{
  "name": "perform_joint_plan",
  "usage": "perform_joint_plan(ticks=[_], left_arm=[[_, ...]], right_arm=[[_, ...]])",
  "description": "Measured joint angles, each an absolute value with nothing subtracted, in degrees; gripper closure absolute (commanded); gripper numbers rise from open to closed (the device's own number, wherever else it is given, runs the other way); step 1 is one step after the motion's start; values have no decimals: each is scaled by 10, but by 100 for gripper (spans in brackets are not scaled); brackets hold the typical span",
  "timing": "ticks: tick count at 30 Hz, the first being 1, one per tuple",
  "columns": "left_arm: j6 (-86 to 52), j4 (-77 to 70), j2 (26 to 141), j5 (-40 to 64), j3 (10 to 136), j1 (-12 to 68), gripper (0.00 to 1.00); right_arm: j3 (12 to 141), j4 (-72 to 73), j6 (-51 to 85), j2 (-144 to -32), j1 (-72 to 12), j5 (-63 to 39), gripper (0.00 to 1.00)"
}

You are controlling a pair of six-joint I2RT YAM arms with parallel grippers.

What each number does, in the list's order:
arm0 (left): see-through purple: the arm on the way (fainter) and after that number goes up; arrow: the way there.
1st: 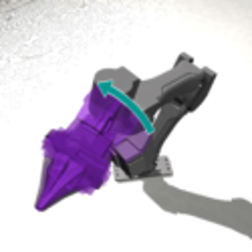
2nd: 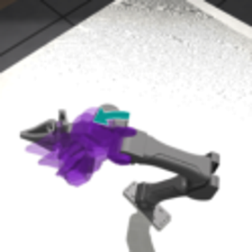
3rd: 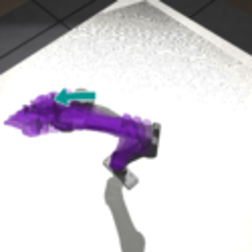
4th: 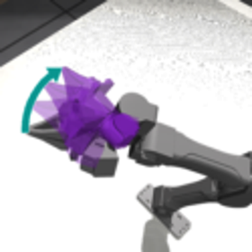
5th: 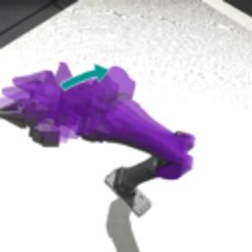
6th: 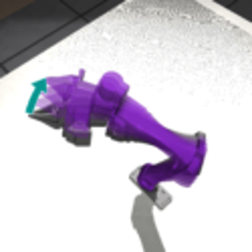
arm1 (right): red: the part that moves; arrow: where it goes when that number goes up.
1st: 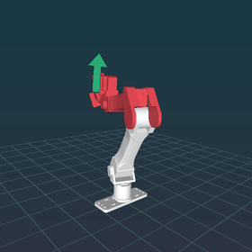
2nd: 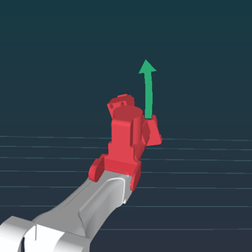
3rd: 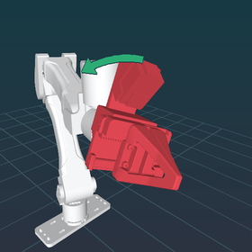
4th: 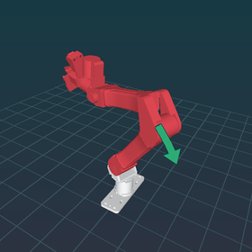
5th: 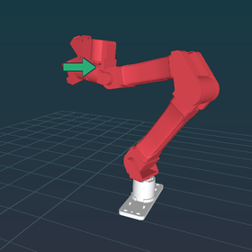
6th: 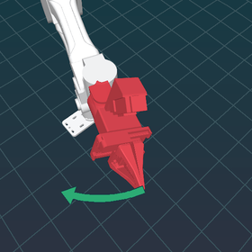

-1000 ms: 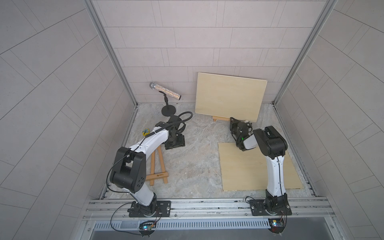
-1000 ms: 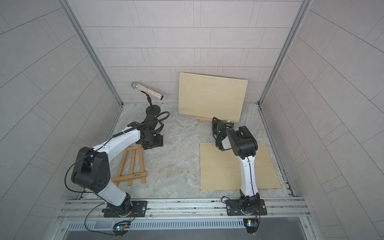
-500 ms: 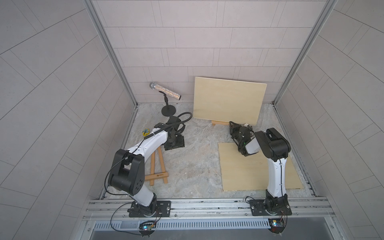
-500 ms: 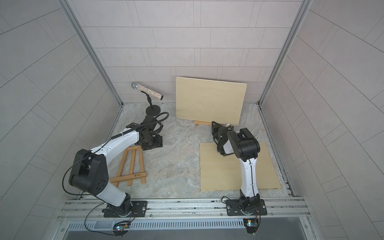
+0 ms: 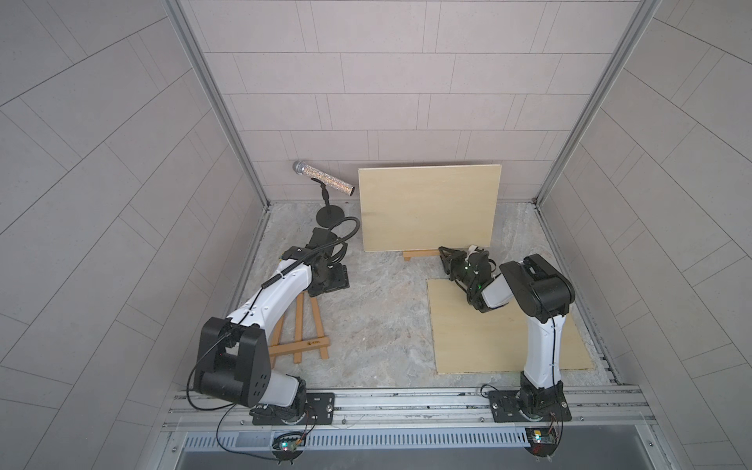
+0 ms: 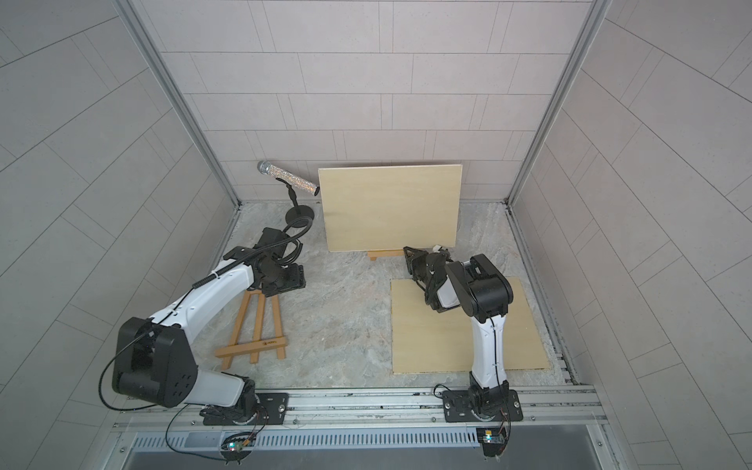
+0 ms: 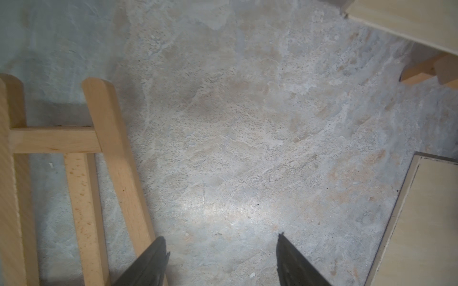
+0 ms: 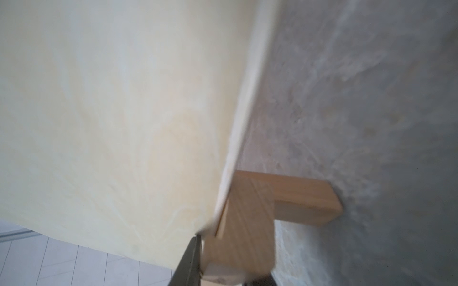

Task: Disassemble the easel
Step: Move the easel to the center of the board.

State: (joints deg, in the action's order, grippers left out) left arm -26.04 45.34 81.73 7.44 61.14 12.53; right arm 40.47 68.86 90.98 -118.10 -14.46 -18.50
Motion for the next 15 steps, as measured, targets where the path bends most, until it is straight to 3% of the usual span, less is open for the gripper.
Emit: perform_joint_plan(ticks=[15], left_arm=[[-255, 456, 731, 61, 575, 94, 24]], right_arm=[[394, 689, 891, -1177, -218, -258, 100]])
